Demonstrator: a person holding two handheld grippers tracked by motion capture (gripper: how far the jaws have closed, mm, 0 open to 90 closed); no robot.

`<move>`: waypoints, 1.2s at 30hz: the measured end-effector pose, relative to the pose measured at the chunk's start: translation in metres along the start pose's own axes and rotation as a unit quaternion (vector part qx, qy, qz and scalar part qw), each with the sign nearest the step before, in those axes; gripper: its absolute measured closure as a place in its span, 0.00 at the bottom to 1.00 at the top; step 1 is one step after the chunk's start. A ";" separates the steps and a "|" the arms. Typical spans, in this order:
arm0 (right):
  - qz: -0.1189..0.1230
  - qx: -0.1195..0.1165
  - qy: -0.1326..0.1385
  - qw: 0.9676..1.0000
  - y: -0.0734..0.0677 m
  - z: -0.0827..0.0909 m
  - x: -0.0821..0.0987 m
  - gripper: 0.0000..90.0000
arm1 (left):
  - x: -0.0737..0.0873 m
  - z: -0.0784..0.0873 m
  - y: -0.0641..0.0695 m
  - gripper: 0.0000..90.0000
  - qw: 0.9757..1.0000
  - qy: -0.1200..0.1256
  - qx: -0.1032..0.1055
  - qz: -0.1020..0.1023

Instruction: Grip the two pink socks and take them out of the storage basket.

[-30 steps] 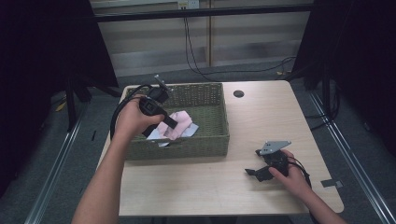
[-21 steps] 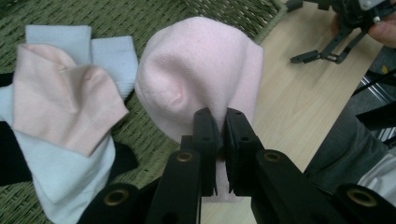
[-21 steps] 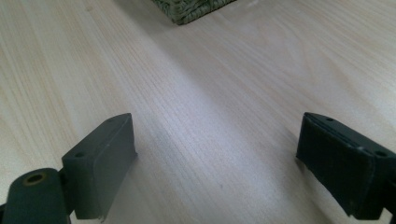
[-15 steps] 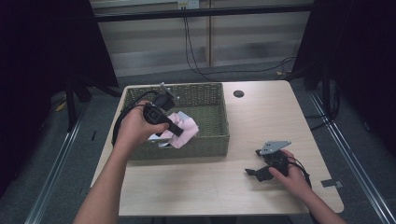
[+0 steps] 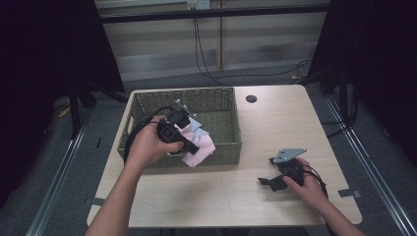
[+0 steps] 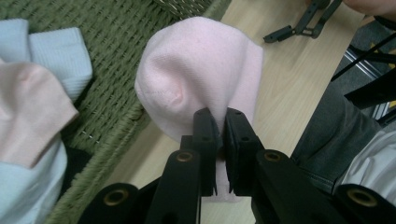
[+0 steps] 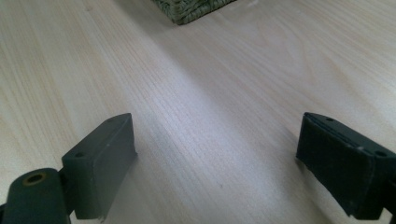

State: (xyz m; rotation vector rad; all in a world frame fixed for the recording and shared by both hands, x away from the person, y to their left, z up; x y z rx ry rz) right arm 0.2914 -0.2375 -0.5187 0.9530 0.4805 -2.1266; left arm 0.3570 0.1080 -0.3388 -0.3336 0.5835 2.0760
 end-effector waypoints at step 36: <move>0.000 0.000 0.000 1.000 0.000 0.000 0.000 0.12 | 0.015 -0.058 0.013 0.67 0.999 0.004 0.035 -0.018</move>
Point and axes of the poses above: each handheld gripper's, and its own axes: z roughly backward along the jaws, x roughly out of its underside, y roughly to its right, the point moved 1 cm from there along -z, roughly forward along the jaws, and after that the axes turned 3 degrees about y, right-handed, at the moved point
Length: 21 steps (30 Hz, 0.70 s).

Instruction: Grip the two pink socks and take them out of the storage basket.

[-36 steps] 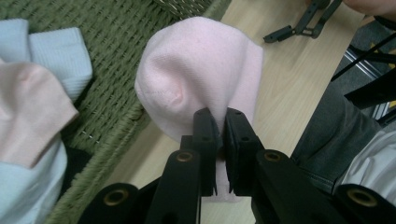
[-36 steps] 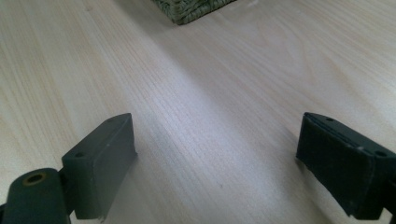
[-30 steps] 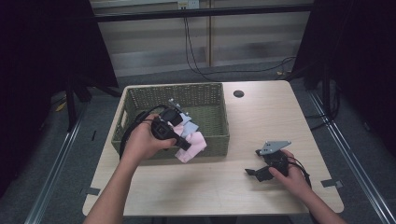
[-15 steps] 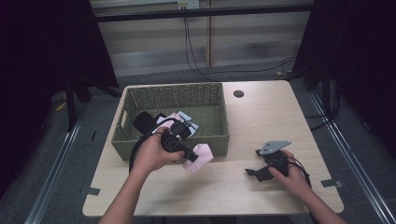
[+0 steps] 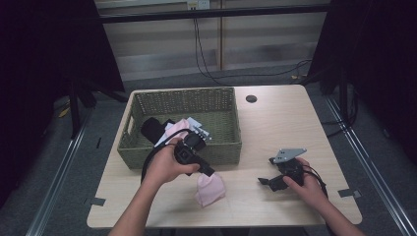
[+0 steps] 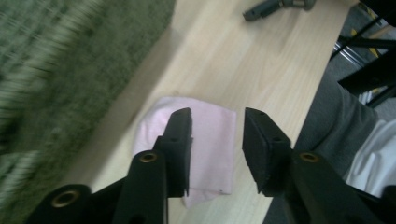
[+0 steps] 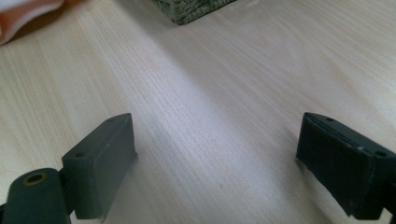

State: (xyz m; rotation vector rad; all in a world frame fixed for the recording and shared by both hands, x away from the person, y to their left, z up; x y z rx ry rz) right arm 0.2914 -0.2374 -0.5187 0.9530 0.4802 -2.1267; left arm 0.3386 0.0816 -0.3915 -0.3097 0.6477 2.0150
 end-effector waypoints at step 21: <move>0.000 0.000 0.000 1.000 0.000 0.000 0.000 0.12 | -0.018 0.047 -0.041 0.44 0.995 0.056 -0.080 0.012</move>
Point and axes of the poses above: each handheld gripper's, and its own axes: z roughly backward along the jaws, x roughly out of its underside, y roughly to its right, the point moved 1 cm from there along -z, roughly forward along the jaws, and after that the axes turned 3 degrees about y, right-handed, at the moved point
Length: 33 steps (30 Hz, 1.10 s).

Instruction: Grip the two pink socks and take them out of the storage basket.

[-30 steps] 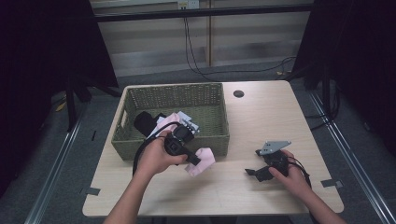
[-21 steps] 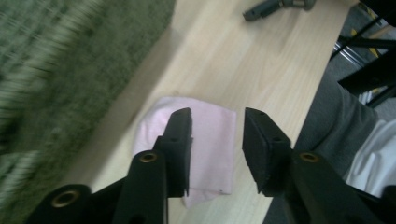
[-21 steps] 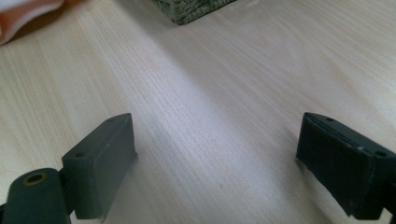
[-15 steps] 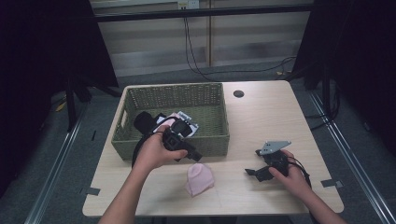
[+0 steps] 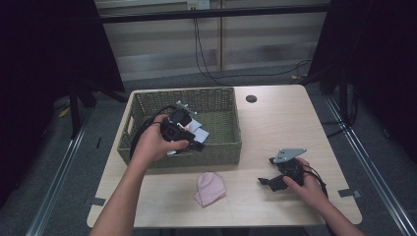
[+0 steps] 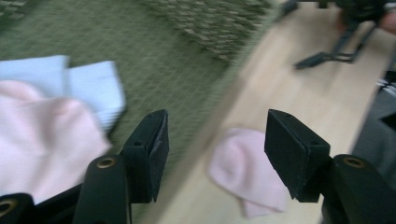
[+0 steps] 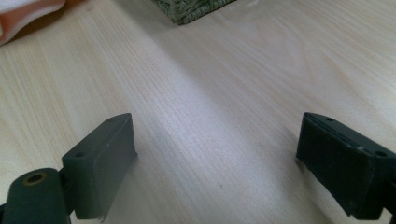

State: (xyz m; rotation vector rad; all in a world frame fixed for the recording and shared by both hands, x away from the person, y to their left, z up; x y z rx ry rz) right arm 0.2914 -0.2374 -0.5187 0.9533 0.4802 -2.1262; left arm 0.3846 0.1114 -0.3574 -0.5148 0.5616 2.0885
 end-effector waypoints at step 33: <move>-0.002 0.000 0.000 1.000 0.000 0.000 0.000 0.12 | 0.013 -0.031 -0.093 0.41 0.994 -0.040 -0.079 0.067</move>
Point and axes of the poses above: each handheld gripper's, and its own axes: z roughly backward along the jaws, x roughly out of its underside, y roughly to its right, the point moved 1 cm from there along -z, roughly forward along the jaws, and after that the axes turned 3 degrees about y, right-handed, at the moved point
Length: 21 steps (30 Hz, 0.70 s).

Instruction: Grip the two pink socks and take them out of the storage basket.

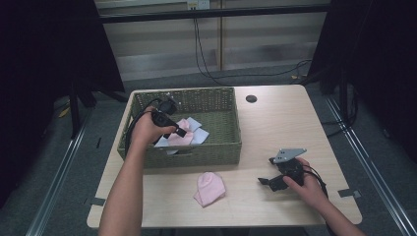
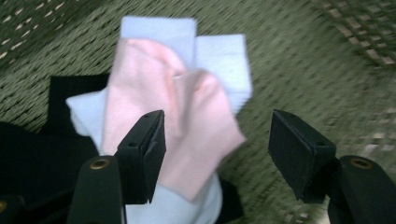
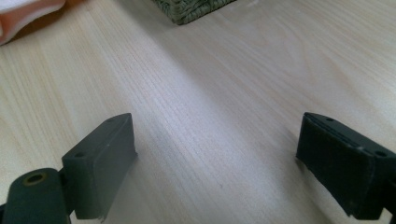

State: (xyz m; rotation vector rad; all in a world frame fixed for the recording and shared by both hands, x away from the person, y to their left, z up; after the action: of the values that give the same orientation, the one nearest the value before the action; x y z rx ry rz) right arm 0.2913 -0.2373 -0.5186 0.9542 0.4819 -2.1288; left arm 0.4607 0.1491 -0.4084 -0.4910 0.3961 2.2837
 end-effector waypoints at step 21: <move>0.000 -0.001 0.000 1.000 0.000 0.000 0.000 0.12 | -0.001 -0.047 -0.026 0.58 0.999 -0.032 -0.031 0.013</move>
State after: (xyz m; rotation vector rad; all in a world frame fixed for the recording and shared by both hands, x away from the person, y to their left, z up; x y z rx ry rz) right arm 0.2914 -0.2374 -0.5187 0.9539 0.4837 -2.1281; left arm 0.4913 0.1462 -0.4524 -0.4450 0.3014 2.3367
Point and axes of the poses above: each handheld gripper's, and its own axes: z roughly backward along the jaws, x roughly out of its underside, y roughly to its right, the point moved 1 cm from there along -z, roughly forward along the jaws, and after that the axes turned 3 degrees about y, right-handed, at the moved point
